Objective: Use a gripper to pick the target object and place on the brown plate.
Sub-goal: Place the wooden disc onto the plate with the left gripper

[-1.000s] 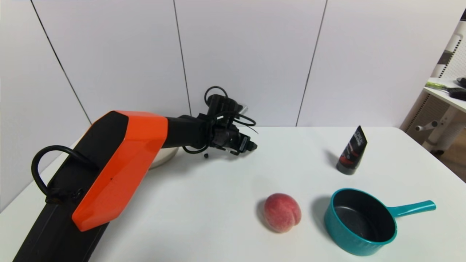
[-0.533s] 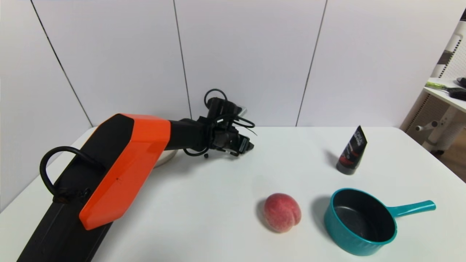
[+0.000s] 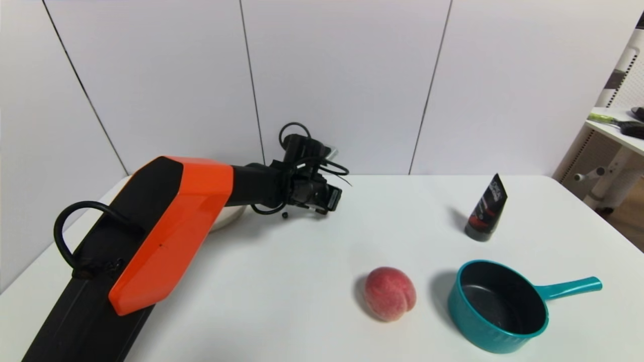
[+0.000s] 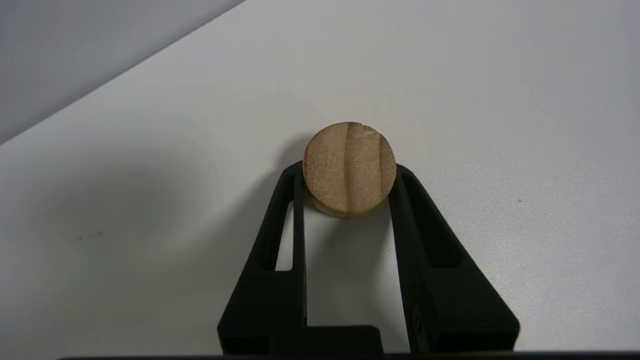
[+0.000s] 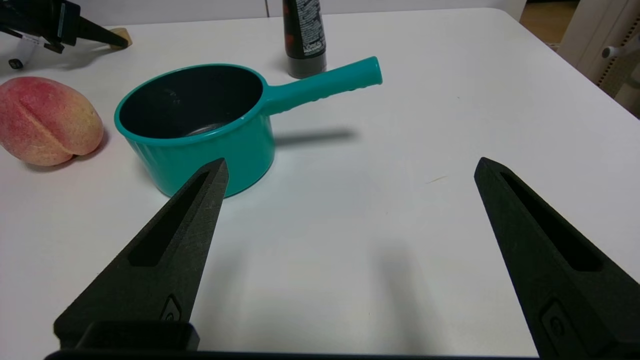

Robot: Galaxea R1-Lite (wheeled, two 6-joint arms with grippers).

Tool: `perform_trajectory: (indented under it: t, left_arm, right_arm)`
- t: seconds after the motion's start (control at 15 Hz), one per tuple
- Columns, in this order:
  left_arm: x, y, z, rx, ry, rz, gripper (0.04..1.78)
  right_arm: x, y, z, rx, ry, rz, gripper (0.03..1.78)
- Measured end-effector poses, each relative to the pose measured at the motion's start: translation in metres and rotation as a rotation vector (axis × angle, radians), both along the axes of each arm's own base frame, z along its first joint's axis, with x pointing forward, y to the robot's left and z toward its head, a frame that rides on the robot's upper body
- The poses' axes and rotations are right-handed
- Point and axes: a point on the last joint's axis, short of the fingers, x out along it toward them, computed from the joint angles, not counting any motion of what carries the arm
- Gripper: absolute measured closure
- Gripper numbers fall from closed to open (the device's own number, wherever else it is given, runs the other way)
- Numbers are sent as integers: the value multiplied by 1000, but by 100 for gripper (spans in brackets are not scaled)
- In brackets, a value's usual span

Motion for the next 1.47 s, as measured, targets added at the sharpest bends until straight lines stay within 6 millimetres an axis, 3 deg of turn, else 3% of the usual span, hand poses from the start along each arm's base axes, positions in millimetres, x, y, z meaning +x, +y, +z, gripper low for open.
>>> perform_trajectory:
  t: [0.33,0.6,0.8,0.93,1.2,1.47]
  left_arm:
    - [-8,5,31,-23,-44,-1,130]
    - [-26,23,85,-33,-121,69,130]
    - [-45,65,122,23,-98,172,130]
    - [-59,105,132,67,-35,246,130]
    - [-78,183,126,110,59,418,130]
    - [-82,222,111,109,128,496,130]
  right_arm:
    - [0,0,0,0,0,0,11]
    - [0,0,0,0,1,0,11]
    - [0,0,0,0,0,0,11]
    - [0,0,0,0,0,0,11]
    - [0,0,0,0,0,0,11]
    - [0,0,0,0,0,0,11]
